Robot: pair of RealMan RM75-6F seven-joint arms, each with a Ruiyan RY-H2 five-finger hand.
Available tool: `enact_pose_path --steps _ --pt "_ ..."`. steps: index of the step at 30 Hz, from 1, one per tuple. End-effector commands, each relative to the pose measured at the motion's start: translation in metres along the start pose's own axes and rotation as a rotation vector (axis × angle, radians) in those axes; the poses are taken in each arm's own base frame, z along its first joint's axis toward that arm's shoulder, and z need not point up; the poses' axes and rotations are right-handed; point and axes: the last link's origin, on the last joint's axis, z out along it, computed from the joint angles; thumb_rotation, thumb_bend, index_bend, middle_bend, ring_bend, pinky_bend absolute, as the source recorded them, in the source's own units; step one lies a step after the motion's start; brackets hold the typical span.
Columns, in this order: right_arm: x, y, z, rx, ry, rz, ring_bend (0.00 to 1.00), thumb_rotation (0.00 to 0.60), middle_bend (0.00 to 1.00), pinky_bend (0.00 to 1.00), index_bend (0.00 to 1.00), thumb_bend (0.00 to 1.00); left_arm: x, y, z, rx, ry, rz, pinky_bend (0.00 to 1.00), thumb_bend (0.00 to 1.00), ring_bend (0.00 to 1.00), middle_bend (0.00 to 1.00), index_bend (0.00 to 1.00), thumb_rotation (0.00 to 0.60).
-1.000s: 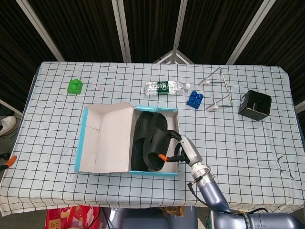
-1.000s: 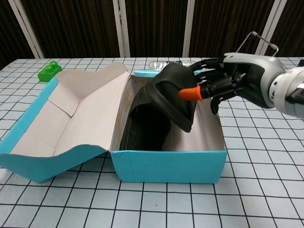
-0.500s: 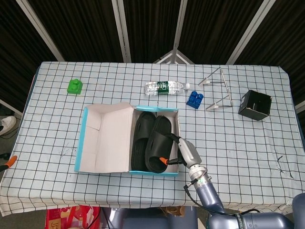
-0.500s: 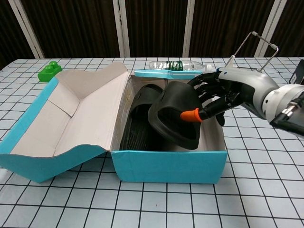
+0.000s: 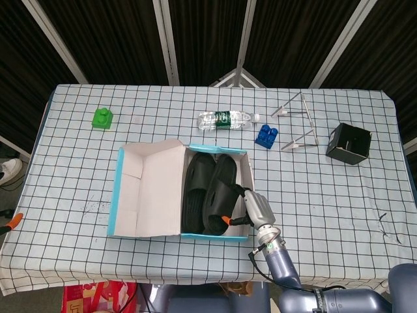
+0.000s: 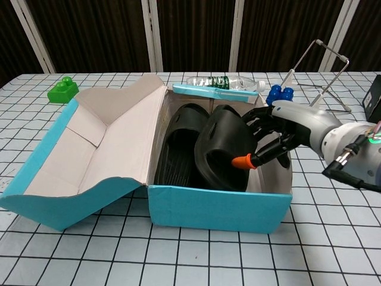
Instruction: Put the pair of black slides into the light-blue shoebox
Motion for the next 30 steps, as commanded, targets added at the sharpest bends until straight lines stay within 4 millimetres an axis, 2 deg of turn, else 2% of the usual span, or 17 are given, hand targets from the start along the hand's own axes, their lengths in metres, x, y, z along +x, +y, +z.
enact_pose_path --steps 1,5,14,19,26,30 --pt "-0.002 0.002 0.0 0.007 0.0 -0.039 0.47 0.6 0.35 0.73 0.49 0.52 0.0 0.0 0.0 0.0 0.0 0.0 0.06 0.08 0.0 0.0 0.15 0.6" --pt "-0.005 0.004 -0.001 0.025 0.003 -0.102 0.47 0.6 0.35 0.73 0.49 0.52 0.0 0.0 0.0 0.0 -0.001 0.0 0.06 0.08 0.0 0.0 0.15 0.6" --pt "-0.014 0.005 -0.006 0.095 0.047 -0.372 0.47 0.6 0.35 0.73 0.49 0.52 0.0 0.0 0.0 0.001 -0.004 0.0 0.06 0.08 0.0 0.0 0.15 0.6" --pt "-0.016 0.002 -0.006 0.089 0.052 -0.366 0.47 0.6 0.35 0.73 0.5 0.52 0.0 -0.001 0.0 0.005 -0.004 -0.003 0.06 0.08 0.0 0.0 0.15 0.6" --pt "-0.008 -0.005 -0.005 0.082 0.045 -0.308 0.47 0.6 0.35 0.73 0.5 0.52 0.001 -0.001 0.0 0.006 -0.006 -0.004 0.06 0.08 0.0 0.0 0.15 0.6" --pt "-0.004 -0.007 -0.006 0.059 -0.001 -0.298 0.47 0.6 0.35 0.73 0.42 0.52 0.0 -0.001 0.0 0.004 -0.006 -0.003 0.06 0.08 0.0 0.0 0.15 0.6"
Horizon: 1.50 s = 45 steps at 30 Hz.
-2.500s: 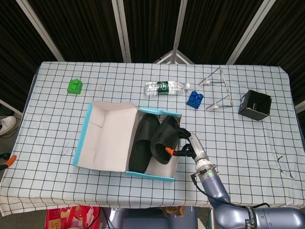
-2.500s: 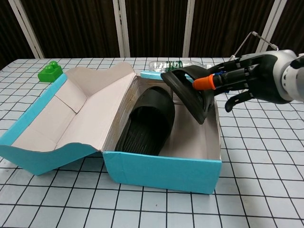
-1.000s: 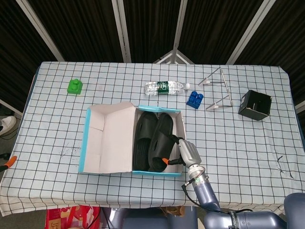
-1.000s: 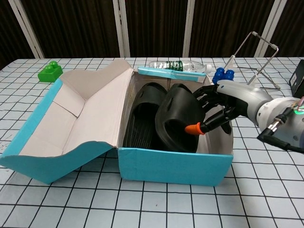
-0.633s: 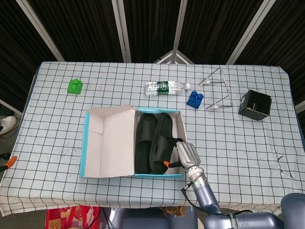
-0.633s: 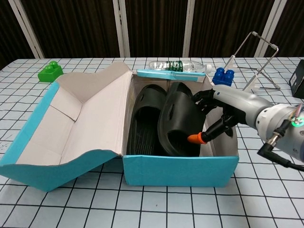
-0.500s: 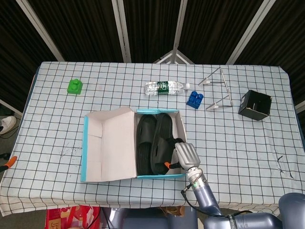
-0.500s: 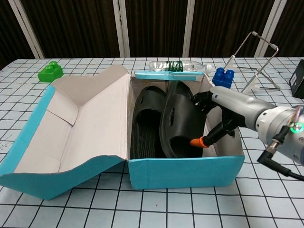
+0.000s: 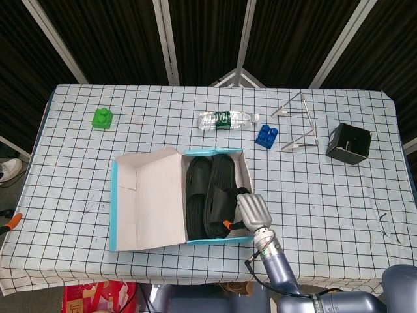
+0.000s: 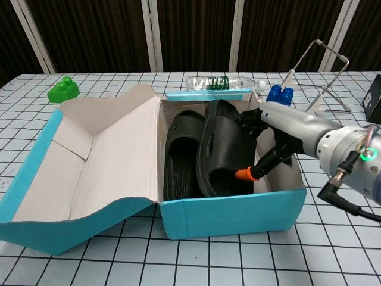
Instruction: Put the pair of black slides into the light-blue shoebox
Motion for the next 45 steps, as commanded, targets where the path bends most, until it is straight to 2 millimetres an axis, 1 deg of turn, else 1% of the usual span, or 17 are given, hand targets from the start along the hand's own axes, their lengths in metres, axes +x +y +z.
enact_pose_path --steps 1,5,7,9,14,17,23,32,35,39,43,45 --pt "0.005 0.0 0.0 -0.018 -0.051 0.013 0.47 0.6 0.35 0.73 0.4 0.52 0.0 0.0 0.0 0.0 0.0 0.0 0.06 0.08 0.0 0.0 0.15 0.6" --pt "0.014 0.001 0.0 -0.036 -0.092 0.035 0.46 0.6 0.33 0.72 0.31 0.52 0.0 0.0 0.0 0.0 0.002 0.002 0.06 0.08 0.0 0.0 0.15 0.6" --pt "0.016 0.003 0.0 -0.045 -0.114 0.029 0.42 0.6 0.29 0.67 0.24 0.49 0.0 0.0 0.0 0.0 0.002 0.003 0.06 0.08 0.0 0.0 0.15 0.6" --pt "0.018 0.004 0.0 -0.052 -0.135 0.019 0.38 0.6 0.24 0.62 0.19 0.44 0.0 0.001 0.0 -0.001 0.002 0.003 0.06 0.08 0.0 0.0 0.16 0.6" --pt "0.024 0.006 -0.001 -0.06 -0.183 -0.022 0.24 0.6 0.13 0.47 0.07 0.25 0.0 0.001 -0.001 -0.004 0.0 0.006 0.06 0.08 0.0 0.0 0.16 0.6" --pt "0.026 0.006 -0.002 -0.06 -0.213 -0.057 0.19 0.6 0.1 0.42 0.02 0.21 0.0 0.001 -0.001 -0.005 0.0 0.003 0.06 0.08 0.0 0.0 0.16 0.6" --pt "0.036 0.001 -0.004 -0.059 -0.211 -0.068 0.18 0.6 0.09 0.42 0.01 0.2 0.0 0.002 -0.001 -0.008 -0.003 0.002 0.06 0.08 0.0 0.0 0.16 0.6" --pt "0.057 0.002 -0.011 -0.076 -0.188 -0.107 0.18 0.6 0.08 0.42 0.0 0.2 0.001 0.002 -0.002 -0.005 -0.007 -0.003 0.06 0.08 0.0 0.0 0.16 0.6" --pt "0.07 0.003 -0.018 -0.089 -0.198 -0.156 0.18 0.6 0.08 0.42 0.0 0.2 0.001 0.002 -0.002 -0.007 -0.008 -0.002 0.06 0.08 0.0 0.0 0.16 0.6" --pt "0.081 0.002 -0.024 -0.11 -0.215 -0.175 0.18 0.6 0.08 0.42 0.0 0.2 0.002 0.002 -0.003 -0.004 -0.006 -0.005 0.06 0.08 0.0 0.0 0.16 0.6" --pt "0.095 0.003 -0.033 -0.126 -0.21 -0.16 0.18 0.6 0.08 0.42 0.0 0.2 0.003 0.0 -0.002 0.0 -0.005 -0.008 0.06 0.08 0.0 0.0 0.15 0.6" --pt "0.105 0.004 -0.039 -0.128 -0.177 -0.115 0.2 0.6 0.08 0.42 0.02 0.2 0.003 -0.001 -0.002 -0.001 -0.004 -0.013 0.06 0.08 0.0 0.0 0.15 0.6"
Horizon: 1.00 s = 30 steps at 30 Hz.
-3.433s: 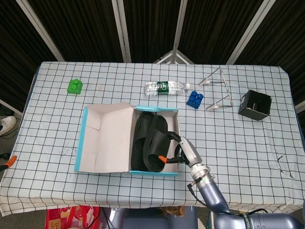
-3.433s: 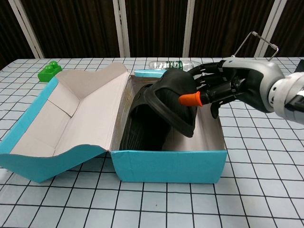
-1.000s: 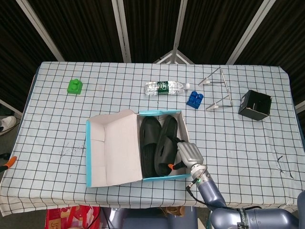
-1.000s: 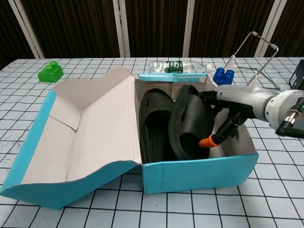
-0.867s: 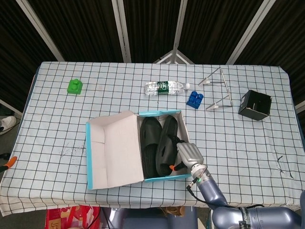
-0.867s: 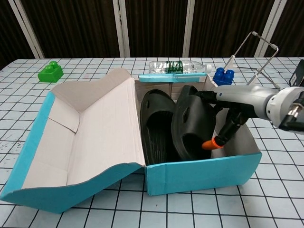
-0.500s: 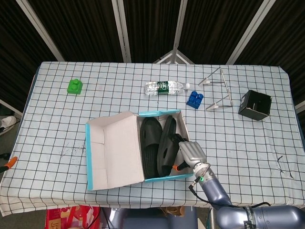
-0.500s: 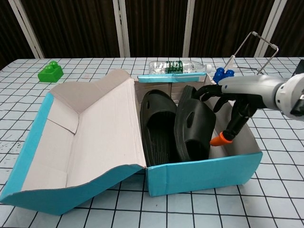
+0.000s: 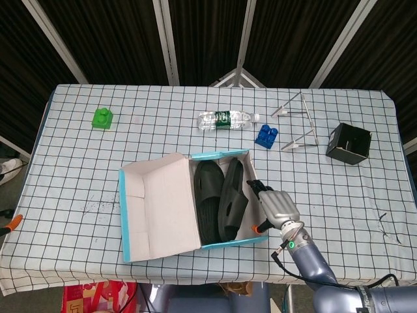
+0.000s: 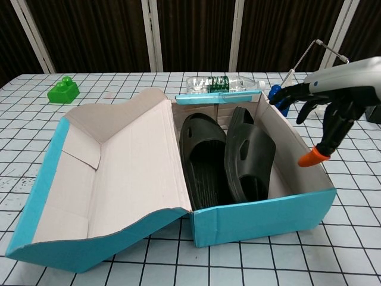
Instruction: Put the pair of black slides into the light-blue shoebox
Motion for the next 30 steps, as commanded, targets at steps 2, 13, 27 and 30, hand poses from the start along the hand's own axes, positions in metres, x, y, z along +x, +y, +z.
enact_pose_path --steps 2,13,27,30 --pt "0.018 0.008 -0.018 0.004 0.1 0.124 0.3 0.6 0.15 0.47 0.12 0.21 0.001 -0.002 0.001 -0.002 -0.002 -0.004 0.06 0.08 0.0 0.0 0.14 0.6" --pt "-0.003 0.083 -0.064 0.021 0.455 0.142 0.37 0.6 0.25 0.52 0.29 0.29 0.001 -0.001 0.001 -0.009 -0.003 -0.008 0.06 0.08 0.0 0.02 0.14 0.6" --pt "-0.04 0.161 -0.095 -0.105 0.61 -0.246 0.21 0.6 0.21 0.29 0.28 0.29 -0.003 0.0 0.001 -0.011 -0.006 0.018 0.07 0.08 0.0 0.02 0.13 0.6" --pt "-0.044 0.17 -0.094 -0.165 0.63 -0.302 0.2 0.6 0.2 0.28 0.27 0.29 -0.003 0.0 0.0 -0.005 -0.006 0.026 0.07 0.08 0.0 0.02 0.13 0.6"
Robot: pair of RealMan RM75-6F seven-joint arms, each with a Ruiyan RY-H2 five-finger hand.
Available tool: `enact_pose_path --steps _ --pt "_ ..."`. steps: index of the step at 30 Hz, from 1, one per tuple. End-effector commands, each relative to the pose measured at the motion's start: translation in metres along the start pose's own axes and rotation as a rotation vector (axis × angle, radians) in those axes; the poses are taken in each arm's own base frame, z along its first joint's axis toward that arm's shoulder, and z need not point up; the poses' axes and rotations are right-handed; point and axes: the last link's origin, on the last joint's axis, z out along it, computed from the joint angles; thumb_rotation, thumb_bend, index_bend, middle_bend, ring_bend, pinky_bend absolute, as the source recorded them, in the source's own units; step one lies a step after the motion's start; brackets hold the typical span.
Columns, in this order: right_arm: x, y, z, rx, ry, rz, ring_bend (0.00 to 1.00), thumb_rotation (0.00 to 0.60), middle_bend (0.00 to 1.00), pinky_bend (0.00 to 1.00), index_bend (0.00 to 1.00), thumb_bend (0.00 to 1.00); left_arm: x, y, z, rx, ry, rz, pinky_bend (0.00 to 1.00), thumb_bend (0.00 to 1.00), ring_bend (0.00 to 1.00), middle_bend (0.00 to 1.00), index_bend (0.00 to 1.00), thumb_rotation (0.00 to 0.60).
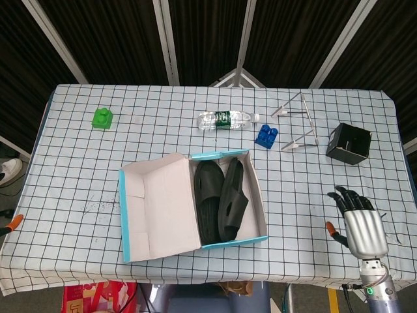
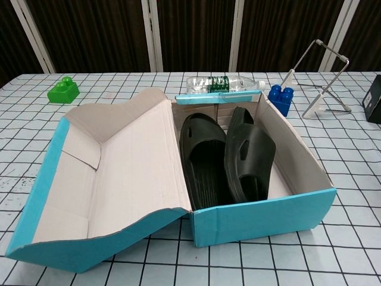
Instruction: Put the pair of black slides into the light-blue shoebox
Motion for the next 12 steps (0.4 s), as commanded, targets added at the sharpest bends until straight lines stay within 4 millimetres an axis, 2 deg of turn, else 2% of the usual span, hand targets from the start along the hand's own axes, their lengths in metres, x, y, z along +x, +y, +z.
enact_pose_path --steps 1,6,12 --pt "-0.0088 0.011 -0.0051 -0.057 0.026 -0.091 0.19 0.6 0.19 0.27 0.27 0.29 -0.0003 -0.0005 -0.0005 0.008 0.0 0.008 0.07 0.08 0.0 0.02 0.13 0.6" --pt "-0.0133 0.0191 -0.0024 -0.099 0.035 -0.132 0.17 0.6 0.17 0.25 0.27 0.29 0.0005 -0.0033 -0.0012 0.047 0.001 0.02 0.07 0.08 0.0 0.02 0.12 0.6" --pt "-0.0123 0.0194 0.0001 -0.111 0.054 -0.112 0.17 0.6 0.17 0.25 0.27 0.29 0.0004 -0.0057 0.0001 0.074 -0.02 0.024 0.07 0.08 0.0 0.01 0.12 0.6"
